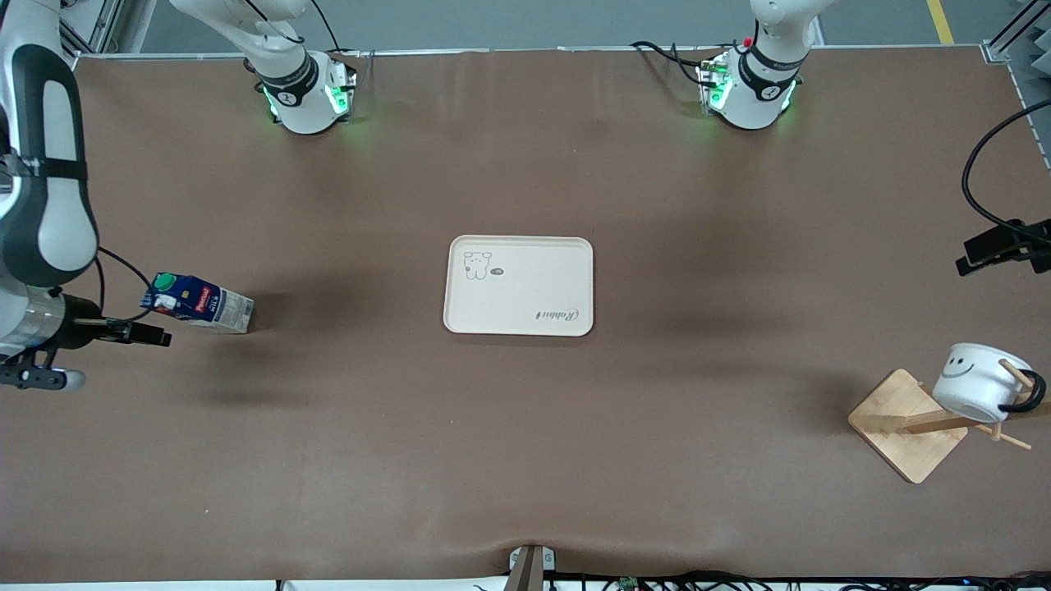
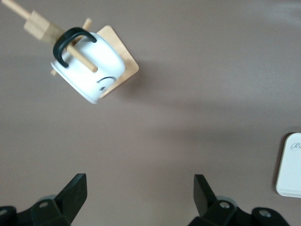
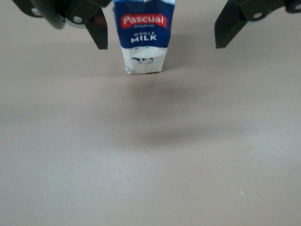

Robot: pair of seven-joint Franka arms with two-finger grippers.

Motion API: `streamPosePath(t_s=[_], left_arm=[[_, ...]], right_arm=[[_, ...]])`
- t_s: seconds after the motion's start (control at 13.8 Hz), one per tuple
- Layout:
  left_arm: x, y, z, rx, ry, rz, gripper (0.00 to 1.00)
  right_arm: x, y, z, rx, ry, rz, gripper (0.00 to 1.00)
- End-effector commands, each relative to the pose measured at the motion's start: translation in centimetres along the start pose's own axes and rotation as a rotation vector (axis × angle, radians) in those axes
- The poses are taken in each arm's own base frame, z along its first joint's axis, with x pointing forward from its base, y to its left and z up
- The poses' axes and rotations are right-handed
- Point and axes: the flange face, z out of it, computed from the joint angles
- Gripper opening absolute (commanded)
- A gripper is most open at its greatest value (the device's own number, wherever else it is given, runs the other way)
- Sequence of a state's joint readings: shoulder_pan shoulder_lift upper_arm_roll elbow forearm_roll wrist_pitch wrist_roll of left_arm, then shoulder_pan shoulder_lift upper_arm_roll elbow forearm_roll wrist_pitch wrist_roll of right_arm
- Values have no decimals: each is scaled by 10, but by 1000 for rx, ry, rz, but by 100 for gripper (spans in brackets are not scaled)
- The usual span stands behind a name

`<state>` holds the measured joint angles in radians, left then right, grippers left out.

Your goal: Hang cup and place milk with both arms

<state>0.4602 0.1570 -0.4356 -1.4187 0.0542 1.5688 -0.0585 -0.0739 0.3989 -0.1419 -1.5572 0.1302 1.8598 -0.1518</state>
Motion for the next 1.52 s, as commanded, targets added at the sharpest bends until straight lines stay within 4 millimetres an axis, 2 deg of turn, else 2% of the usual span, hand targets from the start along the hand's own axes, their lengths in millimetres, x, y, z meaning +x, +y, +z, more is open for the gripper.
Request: streamPosePath(t_s=[0.0, 0.14, 0.29, 0.36, 0.43, 0.51, 0.58, 0.72, 0.8, 0.87, 1.01, 1.09, 1.23, 1.45], left_arm=[[-13, 11, -6, 26, -34, -40, 100], [-12, 7, -6, 21, -33, -35, 100], [-12, 11, -7, 21, -32, -31, 100], [-14, 15, -10, 22, -27, -34, 100], [-19, 20, -19, 32, -11, -32, 100], [-24, 29, -26, 38, 3, -21, 100], [-25, 35, -27, 38, 3, -11, 100], [-31, 49, -35, 43, 17, 10, 100], [-35, 54, -38, 47, 24, 18, 100], [-38, 65, -38, 50, 25, 34, 100], [-53, 77, -33, 73, 29, 42, 100], [-60, 82, -30, 79, 24, 48, 100], [-74, 82, -26, 76, 11, 46, 100], [-90, 82, -27, 64, 17, 52, 100]], right_arm=[[3, -23, -52, -7, 12, -65, 100], [5, -17, -77, -1, 43, -55, 100], [4, -20, -81, 2, 49, -60, 100], [4, -22, -89, 1, 64, -54, 100], [-2, -25, -108, -3, 94, -60, 100], [-11, -27, -126, -6, 110, -62, 100], [-27, -27, -136, 5, 60, -64, 100], [-48, -28, -146, 46, -24, -71, 100], [-64, -38, -160, 52, -41, -88, 100], [-69, -51, -159, 55, -75, -111, 100], [-69, -61, -162, 34, -77, -127, 100], [-68, -53, -173, 32, -46, -110, 100], [-68, -46, -197, 20, 14, -104, 100], [-77, -51, -207, -32, 31, -106, 100]])
